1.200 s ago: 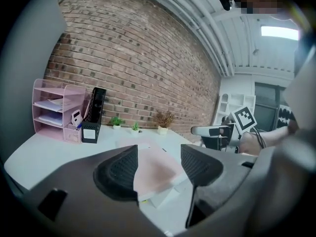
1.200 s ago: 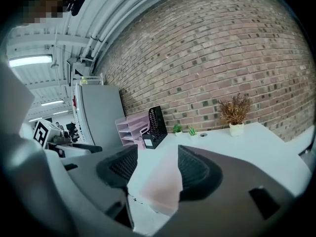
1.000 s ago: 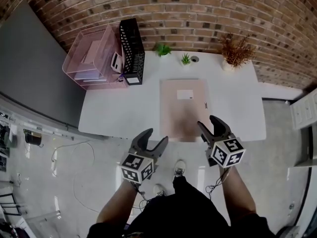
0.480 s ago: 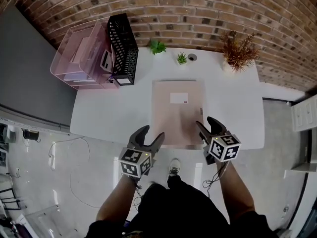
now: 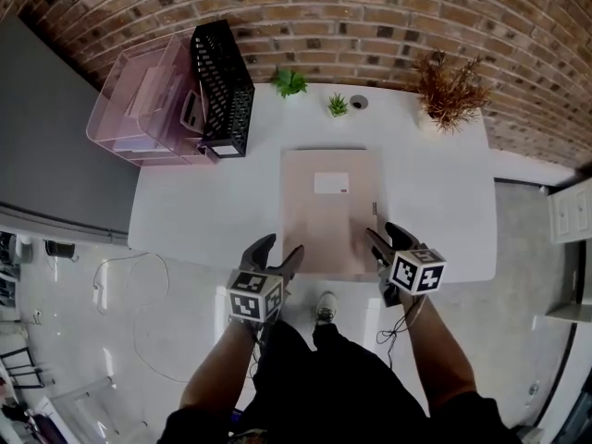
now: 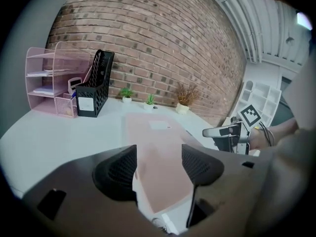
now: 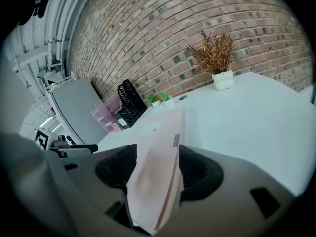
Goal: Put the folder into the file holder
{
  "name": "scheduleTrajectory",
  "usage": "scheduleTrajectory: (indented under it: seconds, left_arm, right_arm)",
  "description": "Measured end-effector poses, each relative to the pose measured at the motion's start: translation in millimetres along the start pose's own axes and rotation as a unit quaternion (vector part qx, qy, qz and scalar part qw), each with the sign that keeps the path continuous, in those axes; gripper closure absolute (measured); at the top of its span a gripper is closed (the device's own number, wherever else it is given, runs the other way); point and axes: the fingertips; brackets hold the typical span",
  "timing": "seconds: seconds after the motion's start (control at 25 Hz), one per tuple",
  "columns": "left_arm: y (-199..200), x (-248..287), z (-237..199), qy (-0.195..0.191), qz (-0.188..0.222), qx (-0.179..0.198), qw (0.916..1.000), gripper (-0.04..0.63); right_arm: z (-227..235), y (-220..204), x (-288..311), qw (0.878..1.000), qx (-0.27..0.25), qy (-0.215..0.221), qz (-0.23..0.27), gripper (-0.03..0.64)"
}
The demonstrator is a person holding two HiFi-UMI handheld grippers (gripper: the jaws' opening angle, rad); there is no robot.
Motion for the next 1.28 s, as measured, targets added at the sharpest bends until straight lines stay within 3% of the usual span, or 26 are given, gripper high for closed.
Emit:
scheduleTrajectory:
  seconds: [0.56, 0.96, 1.28]
  left_arm:
    - [-37, 22, -27, -0.008, -0.047, -0.019, 0.9987, 0.322]
    - [-61, 31, -25, -0.043, -0.077, -0.038, 0.9954, 0.322]
    - [-66, 35, -21, -0.056, -0.079, -0.062, 0.9934, 0.322]
  right_arm:
    - [11, -35, 5, 0.998, 0.033, -0.041, -0.026, 0.33]
    - [12, -53, 6, 0.995, 0.045, -0.075, -0.04, 0.324]
    - [7, -59, 8, 0.994, 0.063, -0.084, -0.04, 0.322]
Point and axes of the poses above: the fingertips, and each gripper's own axes: x forward along the fingers, z to its right, y out of its top, and after that the axes turned 14 degrees about z, right-handed
